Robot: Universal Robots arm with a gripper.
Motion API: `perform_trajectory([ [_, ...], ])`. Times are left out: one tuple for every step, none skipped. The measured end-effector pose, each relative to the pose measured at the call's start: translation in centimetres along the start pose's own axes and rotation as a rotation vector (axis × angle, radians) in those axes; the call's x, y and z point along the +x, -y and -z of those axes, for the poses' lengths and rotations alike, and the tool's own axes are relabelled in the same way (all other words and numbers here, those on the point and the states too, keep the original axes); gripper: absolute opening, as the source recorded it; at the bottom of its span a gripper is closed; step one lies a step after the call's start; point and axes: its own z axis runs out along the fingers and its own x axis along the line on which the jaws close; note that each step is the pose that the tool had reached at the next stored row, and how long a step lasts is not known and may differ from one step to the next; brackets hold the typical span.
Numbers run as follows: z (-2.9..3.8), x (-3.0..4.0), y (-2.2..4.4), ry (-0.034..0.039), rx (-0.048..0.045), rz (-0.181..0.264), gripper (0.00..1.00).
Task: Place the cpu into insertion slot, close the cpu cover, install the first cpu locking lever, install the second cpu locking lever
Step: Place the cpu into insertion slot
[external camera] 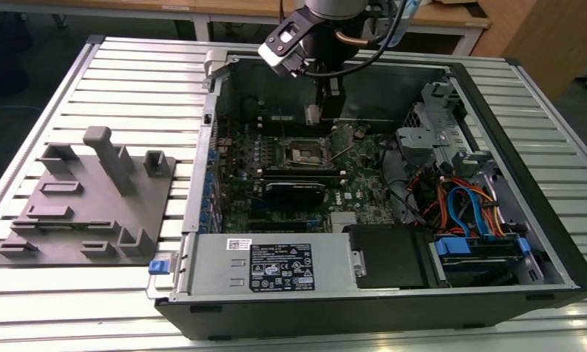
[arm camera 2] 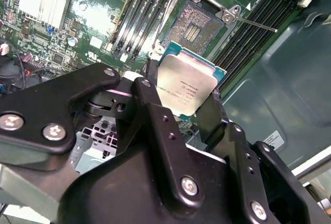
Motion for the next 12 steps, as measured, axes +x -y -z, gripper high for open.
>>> perform_trajectory([
  [-0.02, 0.00, 0.00, -0.0001, 0.0000, 0.000, 0.54],
  [-0.04, 0.00, 0.00, -0.0002, -0.0001, 0.000, 0.54],
  [-0.08, 0.00, 0.01, -0.0002, -0.0001, 0.000, 0.54],
  [-0.12, 0.00, 0.01, -0.0001, 0.0000, 0.000, 0.54],
  [-0.17, -0.01, 0.02, -0.0001, 0.0001, 0.000, 0.54],
  [-0.23, -0.01, 0.02, 0.0000, 0.0003, 0.000, 0.54],
  [-0.30, -0.01, 0.03, 0.0000, 0.0003, 0.000, 0.54],
  [-0.38, -0.01, 0.04, 0.0000, 0.0005, 0.000, 0.54],
  [-0.48, -0.01, 0.05, -0.0001, 0.0007, 0.000, 0.54],
  [-0.58, -0.01, 0.07, 0.0001, 0.0010, 0.000, 0.54],
  [-0.68, -0.01, 0.11, 0.0000, 0.0011, 0.000, 0.54],
  [-0.78, -0.01, 0.16, -0.0001, 0.0011, 0.000, 0.54],
])
